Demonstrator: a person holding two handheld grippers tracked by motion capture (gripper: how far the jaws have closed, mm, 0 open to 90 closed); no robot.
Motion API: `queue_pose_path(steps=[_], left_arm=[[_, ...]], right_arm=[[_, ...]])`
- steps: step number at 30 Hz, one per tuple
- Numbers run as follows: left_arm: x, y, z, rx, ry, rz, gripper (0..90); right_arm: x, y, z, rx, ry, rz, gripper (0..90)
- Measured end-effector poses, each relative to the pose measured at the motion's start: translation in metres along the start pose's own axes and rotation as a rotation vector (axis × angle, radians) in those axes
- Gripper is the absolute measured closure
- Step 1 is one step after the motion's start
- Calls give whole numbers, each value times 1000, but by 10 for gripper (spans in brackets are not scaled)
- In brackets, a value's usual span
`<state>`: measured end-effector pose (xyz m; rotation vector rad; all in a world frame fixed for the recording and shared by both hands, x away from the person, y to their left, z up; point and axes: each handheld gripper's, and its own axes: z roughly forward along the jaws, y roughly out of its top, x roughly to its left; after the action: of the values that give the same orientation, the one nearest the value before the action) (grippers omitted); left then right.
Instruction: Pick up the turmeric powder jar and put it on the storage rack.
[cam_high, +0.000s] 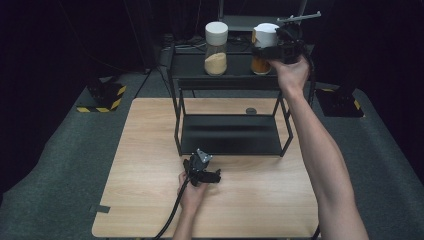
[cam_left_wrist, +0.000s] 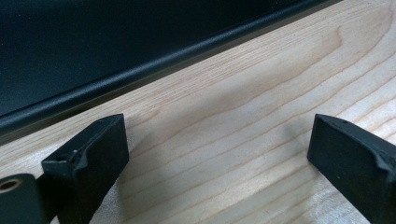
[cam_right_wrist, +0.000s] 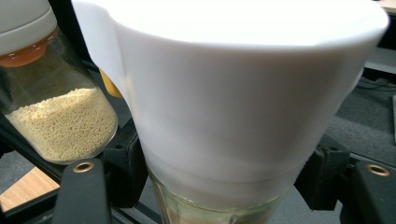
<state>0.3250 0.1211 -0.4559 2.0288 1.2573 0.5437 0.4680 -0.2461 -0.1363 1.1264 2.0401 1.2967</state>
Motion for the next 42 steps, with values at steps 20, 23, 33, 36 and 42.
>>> queue_pose_path(steps=[20,23,33,36,42], left_arm=[[0,0,0,0,0,1,53],[0,0,0,0,0,0,53],[0,0,0,0,0,1,53],[0,0,0,0,0,0,53],[0,0,0,0,0,0,53]], right_arm=[[-2,-5,-2,-2,19,-20,297],[-1,-5,-2,-2,17,-20,297],[-4,-5,-2,3,28,-17,272],[-7,-5,-2,3,46,0,208],[-8,-7,-7,-13,44,3,121]])
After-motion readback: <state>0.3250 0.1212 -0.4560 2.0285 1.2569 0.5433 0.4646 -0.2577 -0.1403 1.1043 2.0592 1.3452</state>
